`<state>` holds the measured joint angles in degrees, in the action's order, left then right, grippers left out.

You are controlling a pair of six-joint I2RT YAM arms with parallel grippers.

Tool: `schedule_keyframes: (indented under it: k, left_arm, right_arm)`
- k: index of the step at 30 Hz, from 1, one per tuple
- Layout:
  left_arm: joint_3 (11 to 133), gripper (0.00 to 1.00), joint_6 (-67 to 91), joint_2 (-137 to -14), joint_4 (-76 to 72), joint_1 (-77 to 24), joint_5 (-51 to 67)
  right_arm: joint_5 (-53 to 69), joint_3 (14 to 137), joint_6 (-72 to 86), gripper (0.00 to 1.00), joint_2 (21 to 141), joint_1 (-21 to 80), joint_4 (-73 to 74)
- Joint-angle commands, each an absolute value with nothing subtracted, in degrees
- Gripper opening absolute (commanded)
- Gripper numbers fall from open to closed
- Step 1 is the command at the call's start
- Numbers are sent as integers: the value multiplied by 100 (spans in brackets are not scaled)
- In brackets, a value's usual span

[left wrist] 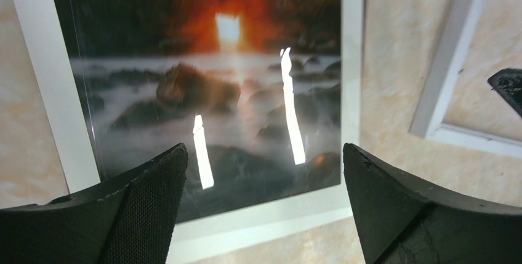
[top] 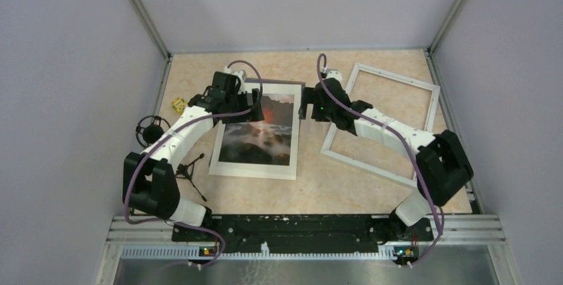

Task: Put the photo into the frame
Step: Pick up the photo frame item at the center of the board.

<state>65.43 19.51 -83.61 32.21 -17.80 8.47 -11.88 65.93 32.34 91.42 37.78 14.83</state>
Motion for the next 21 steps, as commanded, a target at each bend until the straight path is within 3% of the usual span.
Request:
schedule_keyframes:
  k: [1, 5, 15, 21]
  left_arm:
    - [6422, 98, 1969, -8213, 3301, -1792, 826]
    - [6347, 98, 2128, -8534, 3322, -1783, 939]
    - [5875, 99, 2389, -9576, 3138, -1767, 1295]
    - [5752, 98, 2391, -9710, 3121, -1767, 1157]
  right_arm:
    - [557, 6952, 3710, 99, 9815, 3328, 1535]
    - [1626, 6823, 4176, 99, 10287, 3045, 759]
    - [1479, 6898, 4383, 98, 10876, 2943, 559]
    - [1977, 6554, 4628, 97, 10966, 2853, 50]
